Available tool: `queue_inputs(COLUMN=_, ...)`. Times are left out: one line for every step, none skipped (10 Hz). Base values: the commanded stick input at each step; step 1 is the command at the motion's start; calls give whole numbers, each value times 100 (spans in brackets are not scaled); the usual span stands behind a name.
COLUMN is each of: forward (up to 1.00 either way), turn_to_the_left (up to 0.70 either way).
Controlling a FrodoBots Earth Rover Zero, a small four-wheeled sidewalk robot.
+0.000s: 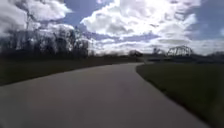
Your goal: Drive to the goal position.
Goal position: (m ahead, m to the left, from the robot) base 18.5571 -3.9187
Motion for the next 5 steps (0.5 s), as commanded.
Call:
queue_inputs(forward=100, turn_to_the_left=0)
queue_inputs(forward=100, turn_to_the_left=0)
queue_inputs(forward=100, turn_to_the_left=0)
queue_inputs(forward=100, turn_to_the_left=0)
queue_inputs(forward=100, turn_to_the_left=0)
